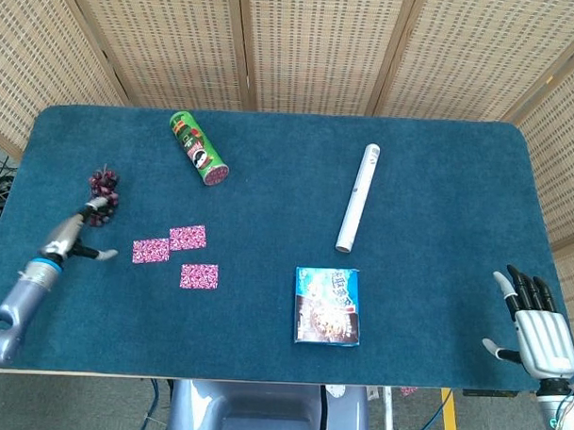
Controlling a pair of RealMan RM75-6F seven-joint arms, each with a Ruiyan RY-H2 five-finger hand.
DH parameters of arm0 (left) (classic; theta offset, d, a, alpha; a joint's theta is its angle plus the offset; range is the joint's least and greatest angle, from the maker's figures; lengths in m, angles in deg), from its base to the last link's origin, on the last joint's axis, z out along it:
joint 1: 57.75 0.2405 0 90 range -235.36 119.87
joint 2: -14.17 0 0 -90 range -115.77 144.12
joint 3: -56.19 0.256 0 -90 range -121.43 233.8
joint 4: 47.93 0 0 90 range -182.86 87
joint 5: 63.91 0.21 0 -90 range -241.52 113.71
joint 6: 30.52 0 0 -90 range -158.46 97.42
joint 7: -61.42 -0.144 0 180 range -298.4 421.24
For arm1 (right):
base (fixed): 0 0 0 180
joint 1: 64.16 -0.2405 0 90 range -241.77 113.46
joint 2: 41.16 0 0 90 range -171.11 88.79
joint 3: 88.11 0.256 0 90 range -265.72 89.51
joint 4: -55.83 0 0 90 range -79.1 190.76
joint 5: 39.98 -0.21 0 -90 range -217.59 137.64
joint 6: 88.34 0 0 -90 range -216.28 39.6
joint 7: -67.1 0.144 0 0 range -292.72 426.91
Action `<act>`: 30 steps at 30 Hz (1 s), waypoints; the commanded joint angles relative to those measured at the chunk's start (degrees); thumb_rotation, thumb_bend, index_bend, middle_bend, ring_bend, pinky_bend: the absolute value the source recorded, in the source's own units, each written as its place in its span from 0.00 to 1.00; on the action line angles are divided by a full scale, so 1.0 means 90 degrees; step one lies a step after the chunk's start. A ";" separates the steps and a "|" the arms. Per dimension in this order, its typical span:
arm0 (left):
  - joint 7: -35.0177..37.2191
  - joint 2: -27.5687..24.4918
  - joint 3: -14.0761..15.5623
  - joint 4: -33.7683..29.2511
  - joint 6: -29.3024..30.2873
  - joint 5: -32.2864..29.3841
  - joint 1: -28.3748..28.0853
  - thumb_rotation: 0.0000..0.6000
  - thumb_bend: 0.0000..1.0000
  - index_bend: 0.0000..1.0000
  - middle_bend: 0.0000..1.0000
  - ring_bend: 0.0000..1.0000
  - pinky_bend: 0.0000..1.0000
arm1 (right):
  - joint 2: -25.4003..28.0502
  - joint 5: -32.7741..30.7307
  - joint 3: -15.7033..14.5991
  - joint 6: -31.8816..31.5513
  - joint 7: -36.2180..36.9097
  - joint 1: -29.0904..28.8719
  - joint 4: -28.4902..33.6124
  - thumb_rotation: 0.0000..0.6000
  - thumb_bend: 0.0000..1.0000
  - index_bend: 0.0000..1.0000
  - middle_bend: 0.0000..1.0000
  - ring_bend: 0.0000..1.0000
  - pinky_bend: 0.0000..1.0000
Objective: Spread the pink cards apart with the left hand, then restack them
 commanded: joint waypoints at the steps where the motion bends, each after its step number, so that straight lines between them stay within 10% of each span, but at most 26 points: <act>1: 0.0465 -0.0487 -0.0165 -0.0359 0.0616 0.0284 0.0183 1.00 0.18 0.05 0.00 0.00 0.00 | 0.0009 0.0001 -0.0002 0.0005 -0.0012 -0.0001 0.0019 1.00 0.00 0.00 0.00 0.00 0.00; 14: -0.1490 -0.1531 0.0046 -0.2894 0.0965 0.0468 0.0216 1.00 0.14 0.25 0.00 0.00 0.00 | 0.0044 0.0029 -0.0021 0.0031 0.0086 -0.0008 0.0038 1.00 0.00 0.00 0.00 0.00 0.00; 30: -0.4033 -0.0835 -0.0371 -0.3265 0.0529 -0.1291 -0.0174 1.00 0.16 0.28 0.00 0.00 0.00 | 0.0093 0.0033 -0.0042 0.0132 0.0248 -0.0045 0.0031 1.00 0.00 0.00 0.00 0.00 0.00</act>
